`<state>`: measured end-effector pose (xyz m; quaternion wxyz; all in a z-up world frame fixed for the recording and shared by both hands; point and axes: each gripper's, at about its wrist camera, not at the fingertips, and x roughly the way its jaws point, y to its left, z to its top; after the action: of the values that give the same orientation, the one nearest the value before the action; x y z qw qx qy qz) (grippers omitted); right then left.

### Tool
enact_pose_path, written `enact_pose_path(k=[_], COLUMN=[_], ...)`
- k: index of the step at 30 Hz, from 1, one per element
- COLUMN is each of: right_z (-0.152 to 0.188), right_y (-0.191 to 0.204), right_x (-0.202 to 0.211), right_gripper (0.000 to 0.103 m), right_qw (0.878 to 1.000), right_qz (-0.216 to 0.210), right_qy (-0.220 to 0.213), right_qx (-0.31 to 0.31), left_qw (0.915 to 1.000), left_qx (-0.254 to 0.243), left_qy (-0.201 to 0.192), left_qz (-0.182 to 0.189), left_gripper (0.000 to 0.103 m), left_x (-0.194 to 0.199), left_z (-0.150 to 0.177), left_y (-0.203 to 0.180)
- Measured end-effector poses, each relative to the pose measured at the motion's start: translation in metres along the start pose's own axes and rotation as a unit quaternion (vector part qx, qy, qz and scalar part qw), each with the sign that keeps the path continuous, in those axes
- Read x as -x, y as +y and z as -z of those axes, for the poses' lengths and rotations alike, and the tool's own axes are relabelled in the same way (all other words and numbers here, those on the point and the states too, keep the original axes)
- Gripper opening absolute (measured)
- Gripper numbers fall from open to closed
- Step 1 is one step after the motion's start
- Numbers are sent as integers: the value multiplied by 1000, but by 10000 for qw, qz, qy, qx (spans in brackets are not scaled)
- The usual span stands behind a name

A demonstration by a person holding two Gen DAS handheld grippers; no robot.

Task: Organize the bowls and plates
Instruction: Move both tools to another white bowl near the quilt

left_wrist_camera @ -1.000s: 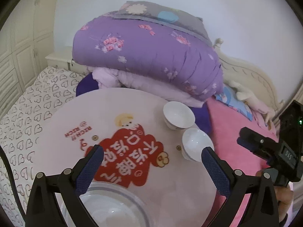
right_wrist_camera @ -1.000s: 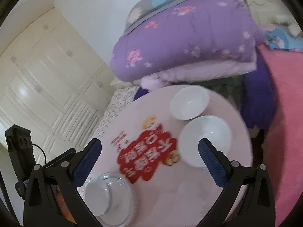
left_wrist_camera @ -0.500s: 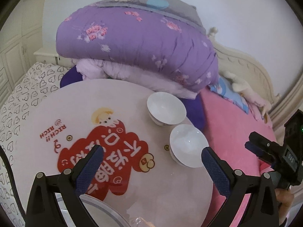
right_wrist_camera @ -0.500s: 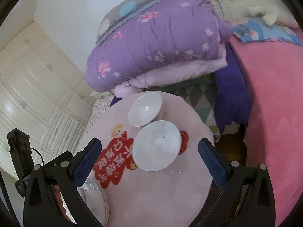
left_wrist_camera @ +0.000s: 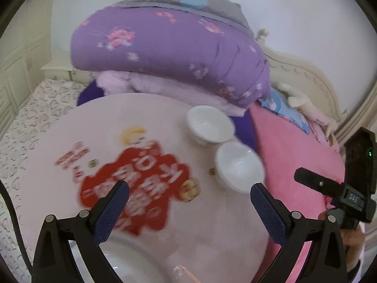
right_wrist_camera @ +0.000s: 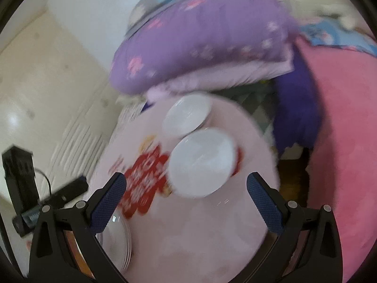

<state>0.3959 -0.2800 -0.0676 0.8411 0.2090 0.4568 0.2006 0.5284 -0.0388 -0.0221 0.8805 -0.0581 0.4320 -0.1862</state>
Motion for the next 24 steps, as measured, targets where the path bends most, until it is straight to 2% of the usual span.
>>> enact_pose_path(k=[5,9,13,18,24], right_z=[16,27,28,12,-13], right_y=[37,66,81,59,0], right_x=[-32,-51,-56,-37,-20], right_gripper=[103,103,103,103,103], right_qw=[9985,9960,9957,9991,9987], right_qz=[-222,-393,-425,-170,492], right_qy=[428,667,638,281,46], right_qx=[260,448,529,253,-133], left_qw=[9992,9980,9976,9992,9987], left_qx=[195,482,553,311,104], left_qy=[32,-13,39,91,490], left_qz=[-361,-413,-418,-225,134], left_gripper=[101,101,101,101,101], left_x=[29,49,55,40,-21], left_z=[26,41,45,29,-1], left_y=[45,72,77,53,9])
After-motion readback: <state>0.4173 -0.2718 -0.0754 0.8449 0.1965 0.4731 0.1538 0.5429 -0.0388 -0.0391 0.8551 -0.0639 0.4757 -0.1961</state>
